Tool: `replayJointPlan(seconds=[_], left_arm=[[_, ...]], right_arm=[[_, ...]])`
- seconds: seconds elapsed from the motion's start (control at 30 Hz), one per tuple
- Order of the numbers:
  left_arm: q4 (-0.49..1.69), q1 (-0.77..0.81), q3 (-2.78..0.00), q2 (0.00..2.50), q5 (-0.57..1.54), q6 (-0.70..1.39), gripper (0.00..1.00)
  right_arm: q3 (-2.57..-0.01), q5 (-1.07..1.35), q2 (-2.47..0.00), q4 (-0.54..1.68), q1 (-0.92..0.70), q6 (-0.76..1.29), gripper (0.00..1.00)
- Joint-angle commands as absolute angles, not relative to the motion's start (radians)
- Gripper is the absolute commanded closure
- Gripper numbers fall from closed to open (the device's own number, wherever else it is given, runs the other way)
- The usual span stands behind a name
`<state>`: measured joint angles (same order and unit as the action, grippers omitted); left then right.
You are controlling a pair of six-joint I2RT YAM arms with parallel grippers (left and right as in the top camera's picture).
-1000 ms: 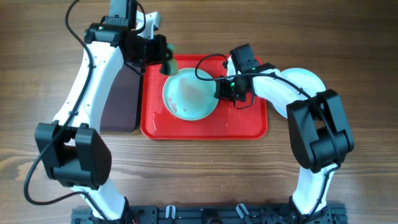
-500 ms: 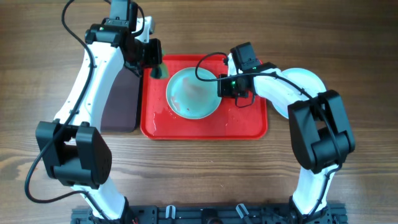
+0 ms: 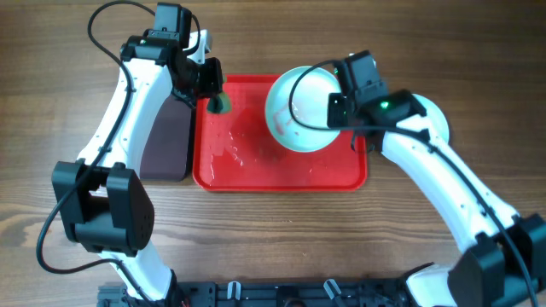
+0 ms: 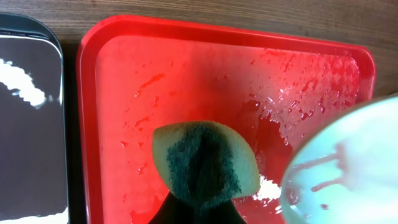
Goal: Clean dirty plates on tray and stack at the side
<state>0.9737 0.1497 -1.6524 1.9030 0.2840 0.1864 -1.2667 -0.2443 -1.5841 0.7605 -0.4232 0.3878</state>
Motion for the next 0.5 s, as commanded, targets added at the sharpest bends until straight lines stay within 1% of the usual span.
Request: replayJointPlan(seconds=[0.0,0.17,0.37,0.47], left_arm=[[0.974,0.155,-1.647,1.914,0.275,0.242,0.96],[0.974,0.155,-1.647,1.914,0.276,0.245,0.96],[0.976,0.155,-1.647,1.914,0.275,0.248,0.96],[0.976,0.155,-1.647,1.914,0.275,0.248,0.96]], right_arm=[[-1.276,-0.591,-1.56,0.791,-0.507,0.397,0.96],[-1.276,-0.836,-1.56,0.806,-0.63,0.396,0.96],[-1.276,-1.205,-1.56,0.795,-0.807,0.391,0.96],[-1.276,-1.311,-1.56,0.789,-0.873,0.371,0.96]])
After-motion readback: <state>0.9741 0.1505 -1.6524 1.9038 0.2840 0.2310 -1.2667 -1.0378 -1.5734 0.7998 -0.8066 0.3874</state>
